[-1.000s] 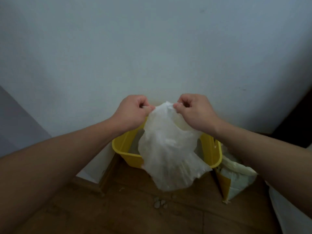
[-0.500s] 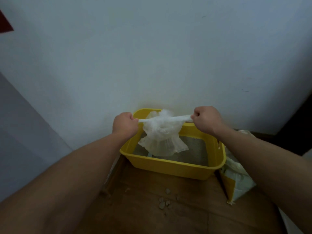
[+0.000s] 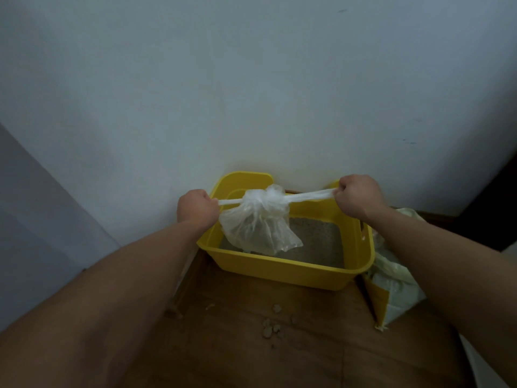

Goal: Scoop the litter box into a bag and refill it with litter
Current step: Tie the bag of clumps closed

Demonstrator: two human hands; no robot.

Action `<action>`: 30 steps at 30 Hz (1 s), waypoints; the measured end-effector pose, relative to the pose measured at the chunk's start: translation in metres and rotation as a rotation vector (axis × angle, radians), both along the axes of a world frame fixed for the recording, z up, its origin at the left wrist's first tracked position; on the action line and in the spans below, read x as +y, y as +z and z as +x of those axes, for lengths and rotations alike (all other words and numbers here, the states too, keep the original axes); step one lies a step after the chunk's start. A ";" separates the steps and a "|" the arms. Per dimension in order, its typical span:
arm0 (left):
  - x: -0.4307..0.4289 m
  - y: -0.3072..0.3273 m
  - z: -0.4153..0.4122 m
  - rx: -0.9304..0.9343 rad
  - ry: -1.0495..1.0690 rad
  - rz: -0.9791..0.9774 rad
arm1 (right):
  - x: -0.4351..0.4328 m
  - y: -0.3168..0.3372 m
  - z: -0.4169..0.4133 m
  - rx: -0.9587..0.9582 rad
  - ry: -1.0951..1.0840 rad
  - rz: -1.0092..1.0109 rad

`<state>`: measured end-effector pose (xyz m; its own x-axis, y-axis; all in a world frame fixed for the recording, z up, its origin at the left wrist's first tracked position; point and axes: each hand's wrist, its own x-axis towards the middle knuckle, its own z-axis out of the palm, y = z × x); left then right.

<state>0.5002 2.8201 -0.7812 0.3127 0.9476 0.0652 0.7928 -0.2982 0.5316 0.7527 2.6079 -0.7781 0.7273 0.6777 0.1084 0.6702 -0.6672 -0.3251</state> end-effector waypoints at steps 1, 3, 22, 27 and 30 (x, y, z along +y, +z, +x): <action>0.001 0.000 0.000 0.001 -0.003 0.004 | 0.001 0.000 -0.001 0.006 0.001 0.003; 0.003 0.000 -0.001 -0.005 -0.013 0.005 | 0.001 0.002 -0.001 0.033 0.002 0.018; -0.027 0.023 0.027 -0.503 -0.247 -0.312 | 0.003 0.027 -0.034 1.068 -0.019 0.725; -0.040 0.033 0.030 -0.556 -0.312 -0.360 | 0.007 0.037 -0.044 1.134 0.096 0.768; -0.052 0.041 0.031 -0.580 -0.360 -0.393 | 0.010 0.042 -0.053 1.137 0.178 0.785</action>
<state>0.5315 2.7684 -0.7400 0.6231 0.7821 -0.0066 0.2468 -0.1886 0.9505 0.6999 2.6175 -0.7363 0.5835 0.8074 -0.0867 -0.1559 0.0066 -0.9877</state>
